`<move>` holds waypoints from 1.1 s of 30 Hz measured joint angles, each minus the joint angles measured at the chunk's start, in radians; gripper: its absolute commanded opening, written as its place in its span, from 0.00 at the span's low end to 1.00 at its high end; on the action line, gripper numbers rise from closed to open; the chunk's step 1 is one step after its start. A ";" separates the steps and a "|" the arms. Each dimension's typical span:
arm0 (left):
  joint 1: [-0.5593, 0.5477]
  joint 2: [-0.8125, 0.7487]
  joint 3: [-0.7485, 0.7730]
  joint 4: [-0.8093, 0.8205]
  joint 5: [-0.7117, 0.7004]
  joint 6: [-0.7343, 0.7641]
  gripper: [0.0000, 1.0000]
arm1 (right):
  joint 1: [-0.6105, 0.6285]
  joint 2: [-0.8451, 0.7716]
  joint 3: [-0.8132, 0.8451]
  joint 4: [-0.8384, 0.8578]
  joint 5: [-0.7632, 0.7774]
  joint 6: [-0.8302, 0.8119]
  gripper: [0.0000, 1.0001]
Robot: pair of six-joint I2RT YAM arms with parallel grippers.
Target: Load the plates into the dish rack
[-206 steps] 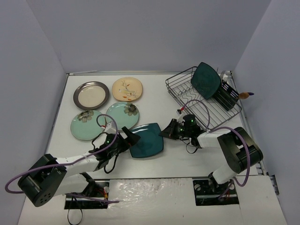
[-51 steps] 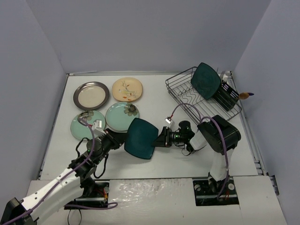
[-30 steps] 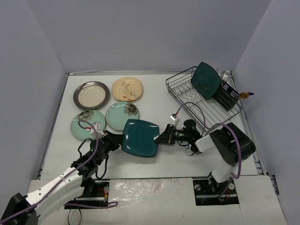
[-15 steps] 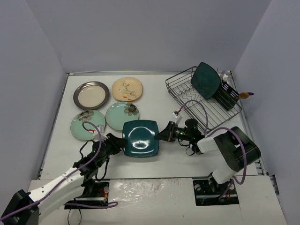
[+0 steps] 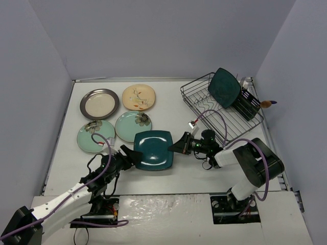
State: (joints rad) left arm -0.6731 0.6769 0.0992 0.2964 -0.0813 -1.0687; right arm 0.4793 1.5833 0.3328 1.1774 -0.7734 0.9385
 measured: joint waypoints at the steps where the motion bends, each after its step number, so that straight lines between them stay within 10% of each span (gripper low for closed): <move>1: 0.000 0.000 -0.003 0.000 -0.002 -0.001 0.72 | -0.001 0.001 0.000 0.000 0.000 0.008 0.00; 18: 0.006 0.017 -0.029 0.087 0.058 -0.005 0.86 | -0.002 0.000 0.009 -0.001 -0.019 0.081 0.00; 33: 0.117 0.061 -0.028 0.199 0.279 -0.024 0.48 | -0.002 -0.042 0.032 0.000 -0.093 0.108 0.00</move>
State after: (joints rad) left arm -0.5556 0.7375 0.0708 0.4950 0.1973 -1.0926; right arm 0.4774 1.5410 0.3645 1.1771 -0.8668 1.0470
